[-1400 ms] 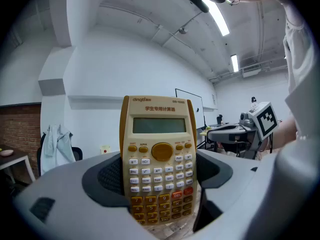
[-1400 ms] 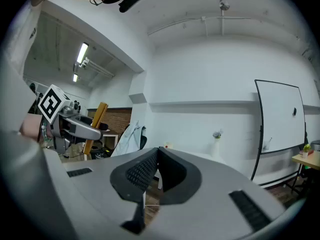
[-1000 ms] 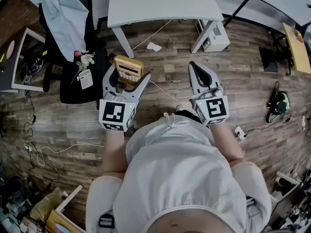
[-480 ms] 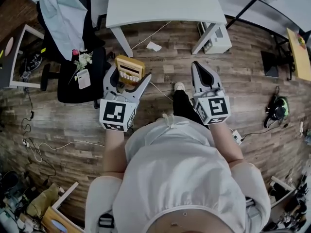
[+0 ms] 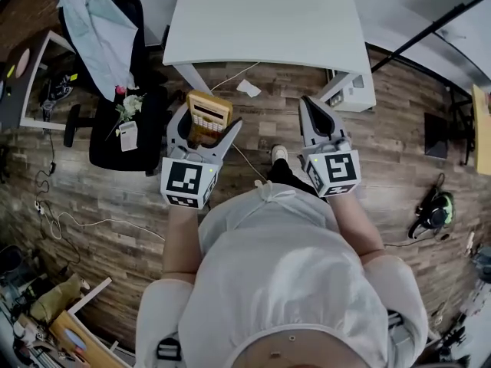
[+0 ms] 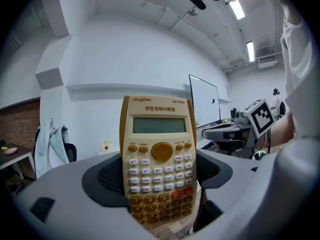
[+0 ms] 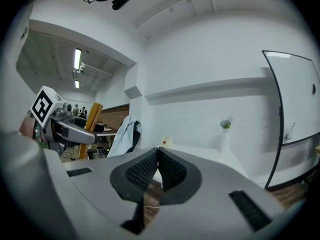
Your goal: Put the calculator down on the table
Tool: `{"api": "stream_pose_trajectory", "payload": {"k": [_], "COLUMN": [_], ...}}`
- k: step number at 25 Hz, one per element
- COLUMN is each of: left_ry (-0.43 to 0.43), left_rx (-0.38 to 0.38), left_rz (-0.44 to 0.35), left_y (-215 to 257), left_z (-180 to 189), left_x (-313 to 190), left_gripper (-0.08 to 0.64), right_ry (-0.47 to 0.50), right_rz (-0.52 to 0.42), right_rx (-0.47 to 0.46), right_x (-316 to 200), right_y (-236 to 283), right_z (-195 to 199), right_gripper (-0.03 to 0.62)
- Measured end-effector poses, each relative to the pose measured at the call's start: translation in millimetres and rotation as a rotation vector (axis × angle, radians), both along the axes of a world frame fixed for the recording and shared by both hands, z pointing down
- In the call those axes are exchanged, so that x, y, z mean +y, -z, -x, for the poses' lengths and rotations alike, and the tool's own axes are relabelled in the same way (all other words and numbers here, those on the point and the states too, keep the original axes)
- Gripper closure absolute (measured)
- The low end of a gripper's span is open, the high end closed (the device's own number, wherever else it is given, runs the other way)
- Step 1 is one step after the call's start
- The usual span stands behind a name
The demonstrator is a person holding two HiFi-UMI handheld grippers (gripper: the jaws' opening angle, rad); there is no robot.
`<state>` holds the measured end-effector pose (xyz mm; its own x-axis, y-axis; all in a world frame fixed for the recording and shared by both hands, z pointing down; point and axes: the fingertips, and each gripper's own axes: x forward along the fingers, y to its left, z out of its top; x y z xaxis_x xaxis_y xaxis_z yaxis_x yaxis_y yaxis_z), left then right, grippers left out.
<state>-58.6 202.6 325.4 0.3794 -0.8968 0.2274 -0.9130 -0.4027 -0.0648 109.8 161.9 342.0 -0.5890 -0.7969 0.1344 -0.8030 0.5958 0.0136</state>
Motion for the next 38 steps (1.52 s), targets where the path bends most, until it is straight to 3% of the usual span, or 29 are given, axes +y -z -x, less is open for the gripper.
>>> {"api": "stream_pose_trajectory", "payload": {"k": [9,16,30,38], "left_ry": [0.067,0.065,0.020,-0.046], "left_rx": [-0.004,0.004,0.000,0.037], "left_rz": [-0.007,0.040,0.094,0.206], "left_y": [3,-13,-40,-79], "left_z": [-55,-71,-24,4], "left_x": [-111,-167,-307,-384], "left_gripper": [0.155,0.155,0.155,0.155], "right_ry": [0.068,0.101,0.086,0.058], "right_rz": [0.026,0.051,0.067,0.149], "right_rx": [0.029,0.047,0.075,0.098], "right_x": [-124,-181,-310,-381], "right_y": [-2,-17,-28,-61], "right_z": [-50,-55,-4,31], "right_gripper": [0.588,0.588,0.588,0.588]}}
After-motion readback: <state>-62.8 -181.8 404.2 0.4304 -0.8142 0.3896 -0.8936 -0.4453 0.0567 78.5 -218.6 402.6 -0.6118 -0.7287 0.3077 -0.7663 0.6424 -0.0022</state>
